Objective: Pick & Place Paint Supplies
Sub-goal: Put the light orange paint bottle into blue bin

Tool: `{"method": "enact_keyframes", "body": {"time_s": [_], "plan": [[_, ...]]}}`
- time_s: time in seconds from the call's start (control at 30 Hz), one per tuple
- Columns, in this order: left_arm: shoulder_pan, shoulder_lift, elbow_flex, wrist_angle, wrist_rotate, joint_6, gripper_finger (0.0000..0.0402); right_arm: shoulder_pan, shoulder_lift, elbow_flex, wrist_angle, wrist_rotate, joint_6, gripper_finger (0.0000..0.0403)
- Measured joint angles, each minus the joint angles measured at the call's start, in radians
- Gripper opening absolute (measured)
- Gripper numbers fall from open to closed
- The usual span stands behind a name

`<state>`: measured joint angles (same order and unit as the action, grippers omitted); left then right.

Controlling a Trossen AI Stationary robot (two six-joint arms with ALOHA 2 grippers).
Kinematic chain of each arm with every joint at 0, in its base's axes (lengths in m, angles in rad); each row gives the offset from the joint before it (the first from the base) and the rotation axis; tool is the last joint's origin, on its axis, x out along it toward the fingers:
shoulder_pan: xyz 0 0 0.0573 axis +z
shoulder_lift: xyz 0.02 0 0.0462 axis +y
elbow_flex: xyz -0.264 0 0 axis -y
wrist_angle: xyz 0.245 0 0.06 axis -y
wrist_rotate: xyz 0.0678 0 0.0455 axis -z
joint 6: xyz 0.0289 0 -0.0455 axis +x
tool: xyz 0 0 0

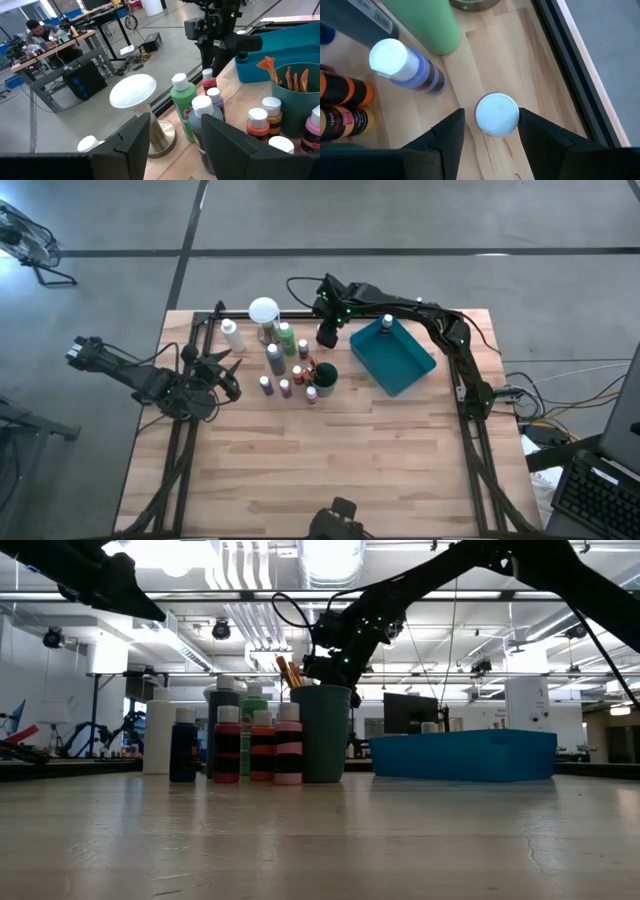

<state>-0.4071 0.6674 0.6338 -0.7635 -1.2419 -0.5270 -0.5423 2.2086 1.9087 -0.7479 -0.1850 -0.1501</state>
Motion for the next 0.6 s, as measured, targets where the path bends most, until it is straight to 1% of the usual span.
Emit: {"method": "enact_keyframes", "body": {"time_s": [0.27,0.37,0.43,0.6], "plan": [[0.000,0.000,0.000,0.000,0.000,0.000,0.0181,0.001,0.002,-0.019,0.029,-0.009,-0.011,0.0132],[0.000,0.000,0.000,0.000,0.000,0.000,0.0181,0.001,0.002,-0.028,0.044,-0.011,-0.015,0.0123],[0.000,0.000,0.000,0.000,0.000,0.000,0.0181,0.001,0.001,-0.035,0.059,-0.011,-0.015,0.0124],[0.000,0.000,0.000,0.000,0.000,0.000,0.0181,0.001,0.001,-0.070,0.108,-0.029,-0.019,0.0146]]}}
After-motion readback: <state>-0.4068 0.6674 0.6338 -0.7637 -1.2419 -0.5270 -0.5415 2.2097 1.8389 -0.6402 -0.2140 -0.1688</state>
